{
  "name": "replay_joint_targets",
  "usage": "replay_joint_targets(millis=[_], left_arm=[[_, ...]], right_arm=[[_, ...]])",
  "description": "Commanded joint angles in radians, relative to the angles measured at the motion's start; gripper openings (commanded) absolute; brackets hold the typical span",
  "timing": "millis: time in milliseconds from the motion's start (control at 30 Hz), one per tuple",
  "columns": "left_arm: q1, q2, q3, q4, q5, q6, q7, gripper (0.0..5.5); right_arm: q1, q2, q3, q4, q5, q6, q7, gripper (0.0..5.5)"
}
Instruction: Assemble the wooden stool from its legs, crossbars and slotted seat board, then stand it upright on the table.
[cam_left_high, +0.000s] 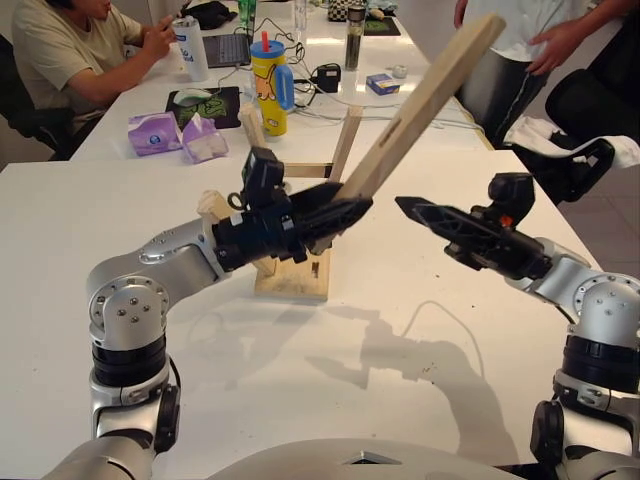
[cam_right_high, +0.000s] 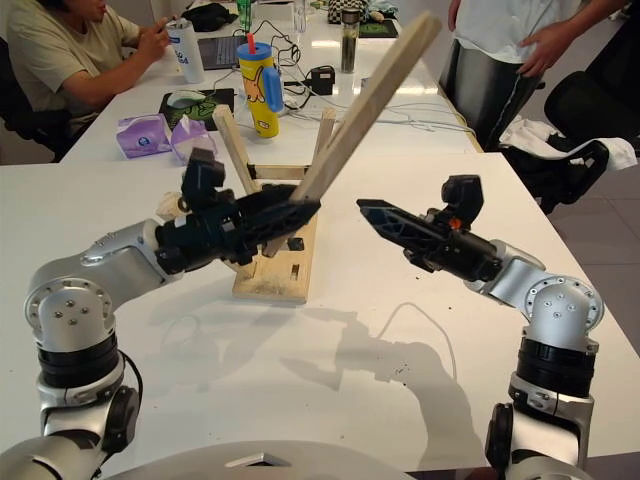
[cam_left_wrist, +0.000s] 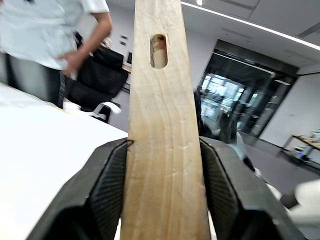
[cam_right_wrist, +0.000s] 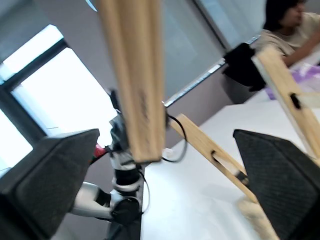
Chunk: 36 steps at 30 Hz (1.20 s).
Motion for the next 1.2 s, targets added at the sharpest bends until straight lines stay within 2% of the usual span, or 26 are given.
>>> replay_joint_targets(millis=[33,233,467,900,1033,1067,1200], left_arm=[[0.032,0.044,-0.021,0.012,-0.06,0.036,-0.059,2.07],[0.078,0.098,-0.065,-0.001,-0.072,0.063,-0.12,2.07],[0.097,0.158,-0.072,0.014,-0.055,0.062,-0.172,2.07],[0.099,0.188,-0.073,-0.003,-0.06,0.052,-0.183,2.07],[0.112,0.18,-0.085,-0.013,0.002,0.007,-0.19,2.07],[0.118,0.177,-0.086,-0.01,0.01,0.003,-0.183,2.43],[0.15,0.157,-0.081,0.0,0.038,-0.026,-0.153,2.95]], right_arm=[[-0.061,-0.021,-0.011,0.048,0.047,0.004,-0.07,4.96],[-0.092,-0.024,-0.003,0.08,0.107,0.012,-0.119,4.96],[-0.105,-0.059,-0.003,0.124,0.17,0.051,-0.11,3.97],[-0.082,-0.114,0.029,0.131,0.128,0.086,-0.025,2.15],[-0.076,-0.116,0.038,0.117,0.092,0.067,-0.002,2.09],[-0.074,-0.116,0.041,0.116,0.078,0.058,0.005,2.09],[-0.054,-0.139,0.074,0.114,-0.039,0.006,0.067,2.07]])
